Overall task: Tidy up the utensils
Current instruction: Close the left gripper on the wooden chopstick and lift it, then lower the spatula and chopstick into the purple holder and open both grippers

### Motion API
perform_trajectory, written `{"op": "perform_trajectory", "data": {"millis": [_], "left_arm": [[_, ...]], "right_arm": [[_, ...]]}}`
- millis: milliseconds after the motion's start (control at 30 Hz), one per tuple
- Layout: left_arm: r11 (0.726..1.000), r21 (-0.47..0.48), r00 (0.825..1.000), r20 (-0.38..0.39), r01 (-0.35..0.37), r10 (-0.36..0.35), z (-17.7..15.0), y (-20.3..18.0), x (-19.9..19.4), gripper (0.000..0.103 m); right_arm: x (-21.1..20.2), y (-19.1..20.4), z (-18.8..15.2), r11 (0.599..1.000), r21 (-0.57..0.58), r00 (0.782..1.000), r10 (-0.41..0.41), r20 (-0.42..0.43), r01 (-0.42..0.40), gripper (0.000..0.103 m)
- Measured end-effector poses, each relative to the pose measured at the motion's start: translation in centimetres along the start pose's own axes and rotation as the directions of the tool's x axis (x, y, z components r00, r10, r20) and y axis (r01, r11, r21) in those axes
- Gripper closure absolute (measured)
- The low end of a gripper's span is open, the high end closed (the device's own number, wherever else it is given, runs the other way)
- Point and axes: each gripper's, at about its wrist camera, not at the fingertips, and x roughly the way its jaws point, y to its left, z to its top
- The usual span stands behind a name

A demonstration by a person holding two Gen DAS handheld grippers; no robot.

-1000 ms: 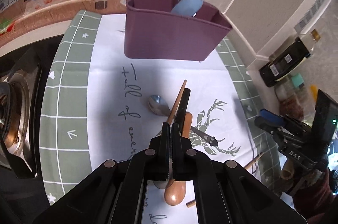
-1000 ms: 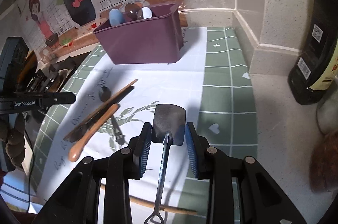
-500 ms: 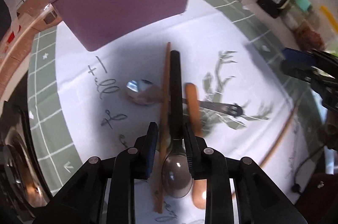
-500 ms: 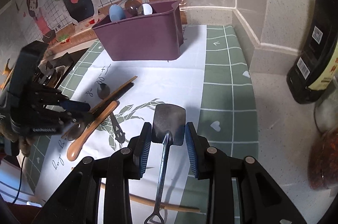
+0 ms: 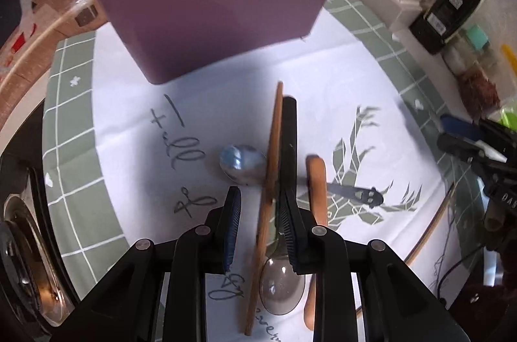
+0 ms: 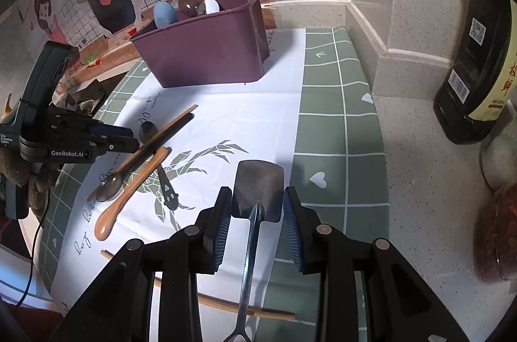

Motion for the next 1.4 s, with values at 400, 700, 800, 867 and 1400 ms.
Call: {"op": "perform_trajectory", "data": {"millis": [400, 700, 800, 867, 1400], "left_arm": [[0.995, 0.045, 0.996, 0.010, -0.090, 0.090, 2.1, -1.0, 1.2, 0.081], [0.997, -0.080, 0.993, 0.119, -0.015, 0.024, 1.3, 0.0, -2.0, 0.097], [0.985, -0.161, 0.976, 0.215, 0.064, -0.028, -1.5, 1.0, -5.1, 0.097], [0.974, -0.202, 0.959, 0.280, 0.104, -0.045, -3.1, 1.2, -6.7, 0.097], [0.967, -0.207, 0.615, 0.785, 0.146, 0.075, -2.6, 0.3, -25.1, 0.097]], "right_arm": [[0.7, 0.3, 0.4, 1.000, -0.011, 1.000, 0.004, -0.007, -0.004, 0.073], [0.4, 0.3, 0.9, 1.000, 0.000, 1.000, 0.024, 0.013, -0.024, 0.073], [0.2, 0.3, 1.2, 0.999, -0.001, 0.999, 0.034, 0.018, -0.034, 0.073], [0.4, 0.2, 1.6, 0.999, 0.014, 0.999, 0.047, 0.010, -0.047, 0.074], [-10.1, 5.2, 10.1, 0.994, -0.109, 0.931, 0.055, 0.361, -0.016, 0.074]]}}
